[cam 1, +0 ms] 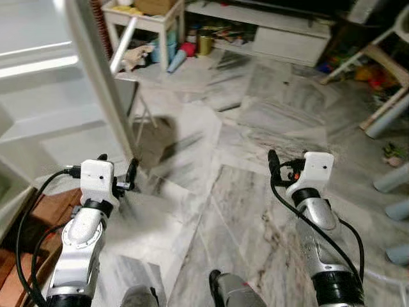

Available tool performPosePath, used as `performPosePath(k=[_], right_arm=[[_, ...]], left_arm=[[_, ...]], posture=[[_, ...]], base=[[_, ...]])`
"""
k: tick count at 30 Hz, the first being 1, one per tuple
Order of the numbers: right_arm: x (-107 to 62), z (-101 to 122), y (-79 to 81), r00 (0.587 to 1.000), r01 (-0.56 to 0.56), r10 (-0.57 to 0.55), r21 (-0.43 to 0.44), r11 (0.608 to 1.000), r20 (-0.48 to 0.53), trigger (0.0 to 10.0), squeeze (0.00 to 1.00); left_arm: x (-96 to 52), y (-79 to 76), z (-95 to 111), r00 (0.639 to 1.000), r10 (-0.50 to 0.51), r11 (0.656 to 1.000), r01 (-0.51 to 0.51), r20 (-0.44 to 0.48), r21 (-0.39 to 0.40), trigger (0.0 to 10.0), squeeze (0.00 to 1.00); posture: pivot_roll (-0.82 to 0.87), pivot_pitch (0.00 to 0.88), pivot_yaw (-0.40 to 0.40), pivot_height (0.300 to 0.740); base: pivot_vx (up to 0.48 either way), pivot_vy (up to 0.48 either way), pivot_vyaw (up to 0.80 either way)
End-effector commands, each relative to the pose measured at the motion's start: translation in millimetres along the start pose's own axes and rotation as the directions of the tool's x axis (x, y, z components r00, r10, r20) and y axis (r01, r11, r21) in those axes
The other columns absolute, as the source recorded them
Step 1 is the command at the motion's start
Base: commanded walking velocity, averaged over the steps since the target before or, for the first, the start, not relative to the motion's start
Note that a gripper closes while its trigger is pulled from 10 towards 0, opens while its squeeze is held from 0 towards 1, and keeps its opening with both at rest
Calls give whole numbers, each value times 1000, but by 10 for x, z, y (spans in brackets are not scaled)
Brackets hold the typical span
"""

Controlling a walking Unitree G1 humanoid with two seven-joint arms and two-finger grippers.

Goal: Restocking fridge

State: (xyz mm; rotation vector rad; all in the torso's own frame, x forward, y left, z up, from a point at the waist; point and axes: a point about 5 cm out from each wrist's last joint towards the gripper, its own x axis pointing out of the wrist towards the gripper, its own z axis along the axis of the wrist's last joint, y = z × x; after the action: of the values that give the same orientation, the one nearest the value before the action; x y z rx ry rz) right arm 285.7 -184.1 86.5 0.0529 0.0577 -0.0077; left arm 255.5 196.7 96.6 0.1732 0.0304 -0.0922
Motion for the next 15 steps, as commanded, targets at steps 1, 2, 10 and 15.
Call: performPosePath(k=[1, 2, 10, 15], right_arm=[[32, 101, 24, 1000, -5, 5, -9, 1000, 29, 10000, 0], [35, 104, 30, 1000, -5, 5, -10, 1000, 29, 10000, 0], [25, 72, 52, 1000, -19, 19, 5, 1000, 20, 10000, 0], [37, 51, 27, 1000, 2, -2, 12, 1000, 12, 10000, 0]], left_arm=[[-5, -50, 67, 999, -47, 996, 46, 15, 75, 10000, 0], [-18, -41, 57, 998, -55, 995, 54, 12, 87, 10000, 0], [-62, 46, -65, 999, 13, 1000, -14, -43, -27, 10000, 0], [-75, -44, -125, 998, 11, 998, -15, -58, -65, 10000, 0]], posture=[[58, 173, -20, 740], [50, 176, -21, 740], [50, 166, -26, 740], [45, 144, -29, 740]], base=[[0, -270, -800], [0, -270, -800], [0, -95, -800], [0, -244, -800]])
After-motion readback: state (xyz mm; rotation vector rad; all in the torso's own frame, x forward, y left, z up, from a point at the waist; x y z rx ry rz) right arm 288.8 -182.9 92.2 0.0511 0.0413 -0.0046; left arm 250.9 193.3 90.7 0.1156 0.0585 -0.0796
